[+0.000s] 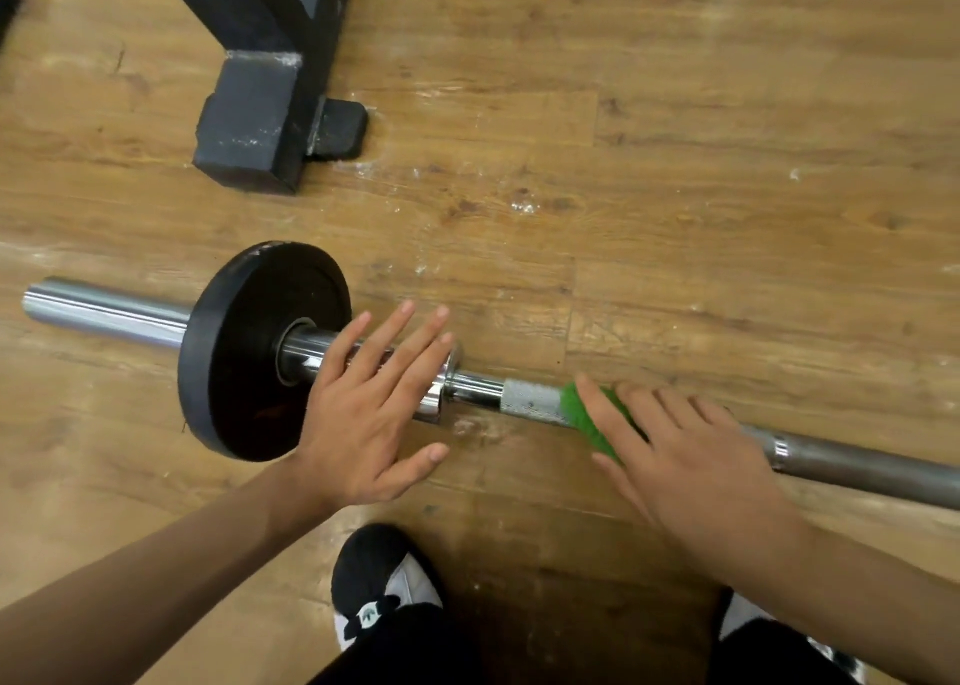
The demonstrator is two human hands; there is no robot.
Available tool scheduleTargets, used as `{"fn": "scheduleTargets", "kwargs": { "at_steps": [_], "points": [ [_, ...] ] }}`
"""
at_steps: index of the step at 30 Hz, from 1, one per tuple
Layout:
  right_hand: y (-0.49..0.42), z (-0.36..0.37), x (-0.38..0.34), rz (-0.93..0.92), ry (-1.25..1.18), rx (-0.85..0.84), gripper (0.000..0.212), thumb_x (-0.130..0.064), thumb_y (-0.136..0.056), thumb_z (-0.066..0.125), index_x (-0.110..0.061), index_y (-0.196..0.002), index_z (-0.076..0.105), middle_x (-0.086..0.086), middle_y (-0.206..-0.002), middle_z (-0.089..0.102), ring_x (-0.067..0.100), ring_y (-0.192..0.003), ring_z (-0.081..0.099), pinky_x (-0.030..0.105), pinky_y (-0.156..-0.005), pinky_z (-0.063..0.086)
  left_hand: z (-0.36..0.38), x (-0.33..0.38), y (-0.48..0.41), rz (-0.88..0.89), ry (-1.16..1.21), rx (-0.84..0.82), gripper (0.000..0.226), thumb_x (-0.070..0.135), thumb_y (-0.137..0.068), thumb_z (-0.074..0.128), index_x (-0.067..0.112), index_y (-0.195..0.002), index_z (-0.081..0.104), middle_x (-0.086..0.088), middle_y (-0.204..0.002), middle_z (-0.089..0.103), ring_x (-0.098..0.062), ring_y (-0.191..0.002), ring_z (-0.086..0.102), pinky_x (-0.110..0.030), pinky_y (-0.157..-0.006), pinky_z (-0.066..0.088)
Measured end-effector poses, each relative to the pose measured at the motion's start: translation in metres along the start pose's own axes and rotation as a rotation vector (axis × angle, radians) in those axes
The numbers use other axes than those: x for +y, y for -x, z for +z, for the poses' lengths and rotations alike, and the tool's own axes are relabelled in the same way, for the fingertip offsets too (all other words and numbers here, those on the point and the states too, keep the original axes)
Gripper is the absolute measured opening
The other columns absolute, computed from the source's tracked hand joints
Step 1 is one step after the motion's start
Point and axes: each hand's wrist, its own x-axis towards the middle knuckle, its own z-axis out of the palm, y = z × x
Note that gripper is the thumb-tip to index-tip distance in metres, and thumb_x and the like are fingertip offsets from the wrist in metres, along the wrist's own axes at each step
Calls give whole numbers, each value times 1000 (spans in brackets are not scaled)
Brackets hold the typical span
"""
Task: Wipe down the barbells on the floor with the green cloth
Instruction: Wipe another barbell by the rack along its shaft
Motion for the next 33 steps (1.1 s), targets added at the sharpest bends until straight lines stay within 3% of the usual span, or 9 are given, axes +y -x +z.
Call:
{"fn": "scheduleTargets", "kwargs": {
  "at_steps": [5,9,13,17,21,25,29,33],
  "points": [
    [16,-8,32,83,109,0,59,-39,-104,38,-4,-151,45,20,-114,65,38,-88,62,46,-71,45,5,-7,-30,-30,35,111,90,68,-101,13,4,-142,61,-7,-156,53,-29,-149,44,-54,-116,35],
    [-30,1,22,147,62,41,55,-40,-107,36,1,-140,51,17,-105,68,36,-83,64,45,-69,49,5,-13,-58,-103,66,139,85,65,-103,14,8,-130,70,-1,-148,61,-25,-143,52,-50,-105,40],
    [-91,6,-2,115,65,73,62,-40,-104,34,4,-147,43,18,-111,67,37,-90,64,44,-73,51,7,-14,-75,-210,102,151,82,62,-105,10,8,-134,65,-3,-143,63,-28,-139,52,-45,-106,32],
    [-139,9,-19,49,120,73,67,-40,-101,38,5,-150,39,15,-117,64,32,-92,62,43,-74,50,9,-26,-85,-160,99,125,84,62,-105,9,7,-143,59,-5,-144,62,-26,-142,51,-48,-111,34],
    [-128,5,1,115,134,24,67,-39,-104,44,2,-155,34,17,-120,63,34,-95,61,44,-75,46,5,-43,-98,-71,102,79,87,64,-104,10,5,-151,51,-6,-144,62,-25,-140,52,-46,-111,34],
    [-111,4,18,179,228,16,61,-28,-107,41,5,-157,29,23,-123,56,38,-97,52,47,-78,37,3,-46,-111,-94,67,43,92,68,-102,5,6,-157,43,-5,-150,57,-25,-143,48,-46,-112,32],
    [-157,7,-2,257,288,16,52,-18,-103,46,10,-146,39,20,-102,57,34,-84,53,44,-69,38,-2,-45,-131,-167,80,-13,91,68,-102,2,9,-152,50,-4,-150,57,-25,-140,49,-48,-109,33],
    [-184,14,-3,270,213,110,47,-14,-101,41,6,-144,47,16,-103,60,32,-84,54,42,-70,38,-4,-52,-147,-164,58,-30,90,65,-103,2,6,-150,51,-7,-147,58,-27,-135,51,-48,-108,33]
  ]
}}
